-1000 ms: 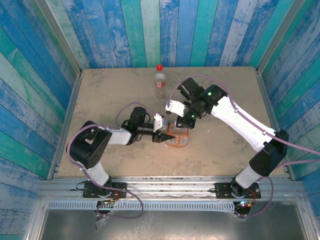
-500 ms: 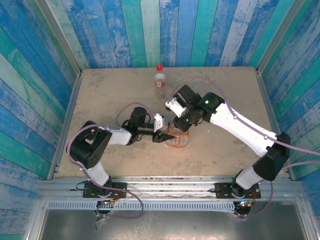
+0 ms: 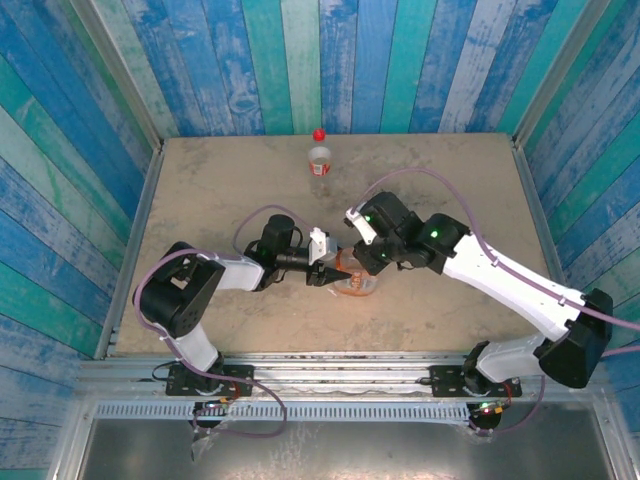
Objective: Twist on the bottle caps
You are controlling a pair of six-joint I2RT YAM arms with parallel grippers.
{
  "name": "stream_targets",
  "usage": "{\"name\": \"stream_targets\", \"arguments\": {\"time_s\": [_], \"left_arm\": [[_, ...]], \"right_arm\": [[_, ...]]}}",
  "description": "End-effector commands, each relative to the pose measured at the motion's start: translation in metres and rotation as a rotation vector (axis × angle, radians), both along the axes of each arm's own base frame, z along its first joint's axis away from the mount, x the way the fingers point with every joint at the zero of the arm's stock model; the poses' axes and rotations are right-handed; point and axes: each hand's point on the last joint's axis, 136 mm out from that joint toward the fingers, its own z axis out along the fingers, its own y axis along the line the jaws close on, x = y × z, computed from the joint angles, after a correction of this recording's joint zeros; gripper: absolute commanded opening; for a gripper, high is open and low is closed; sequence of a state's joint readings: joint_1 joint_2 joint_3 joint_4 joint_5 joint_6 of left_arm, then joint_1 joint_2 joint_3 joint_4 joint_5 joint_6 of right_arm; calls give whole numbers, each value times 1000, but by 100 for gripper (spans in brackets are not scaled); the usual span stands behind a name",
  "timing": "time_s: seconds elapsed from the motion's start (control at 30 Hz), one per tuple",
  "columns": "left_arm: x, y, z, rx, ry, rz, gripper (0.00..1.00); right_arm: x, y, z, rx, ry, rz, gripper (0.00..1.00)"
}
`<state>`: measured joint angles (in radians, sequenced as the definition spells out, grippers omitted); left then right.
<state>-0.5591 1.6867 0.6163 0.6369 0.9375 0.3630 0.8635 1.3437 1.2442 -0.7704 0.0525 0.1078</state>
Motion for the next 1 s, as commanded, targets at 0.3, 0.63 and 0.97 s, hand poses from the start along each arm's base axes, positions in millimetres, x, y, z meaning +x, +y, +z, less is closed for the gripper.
{"name": "stream_targets", "arguments": {"time_s": [0.3,0.63,0.97], "left_arm": [[12,3,6,4,14,55,58],[10,4,5,8,14,54,59],[10,4,3,11,14,56,59]], "right_arm": [[-9,5,-9,14,5,56,34],[-6,7,4,29,-34,62,46],[-8,0,28,63,-91,63,69]]}}
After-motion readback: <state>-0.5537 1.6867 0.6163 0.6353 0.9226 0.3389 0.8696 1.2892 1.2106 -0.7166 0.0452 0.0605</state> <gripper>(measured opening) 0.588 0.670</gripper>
